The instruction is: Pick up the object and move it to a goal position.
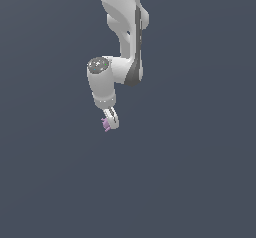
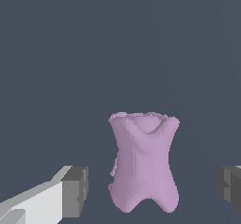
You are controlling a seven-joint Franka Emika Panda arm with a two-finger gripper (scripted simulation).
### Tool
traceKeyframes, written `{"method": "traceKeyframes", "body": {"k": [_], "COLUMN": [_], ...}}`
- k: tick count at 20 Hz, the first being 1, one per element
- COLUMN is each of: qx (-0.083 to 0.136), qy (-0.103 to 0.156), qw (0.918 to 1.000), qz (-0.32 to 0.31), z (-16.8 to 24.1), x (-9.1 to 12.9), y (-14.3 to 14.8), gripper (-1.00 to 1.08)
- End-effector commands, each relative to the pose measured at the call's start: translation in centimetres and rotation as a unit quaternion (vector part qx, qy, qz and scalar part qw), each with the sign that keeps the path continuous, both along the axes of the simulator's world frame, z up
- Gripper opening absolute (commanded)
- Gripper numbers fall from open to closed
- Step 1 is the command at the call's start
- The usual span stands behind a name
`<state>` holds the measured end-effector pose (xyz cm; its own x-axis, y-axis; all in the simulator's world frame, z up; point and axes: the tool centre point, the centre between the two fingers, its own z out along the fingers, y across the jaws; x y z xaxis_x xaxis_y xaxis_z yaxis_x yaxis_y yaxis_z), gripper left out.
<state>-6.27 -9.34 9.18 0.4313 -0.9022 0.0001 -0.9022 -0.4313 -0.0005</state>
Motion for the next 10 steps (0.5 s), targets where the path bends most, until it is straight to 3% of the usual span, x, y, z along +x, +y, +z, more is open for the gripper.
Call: {"method": "traceKeyframes", "body": {"k": [1,10], "qx": [0.000,0.000], "qy": [0.000,0.000], "qw": [1.0000,1.0000], "qz": [0.000,-0.002], "z": [-0.9,-4.2], "x": [-0.1,-0.1], "y": [0.0,0.0], "gripper": [1.00,1.00]}}
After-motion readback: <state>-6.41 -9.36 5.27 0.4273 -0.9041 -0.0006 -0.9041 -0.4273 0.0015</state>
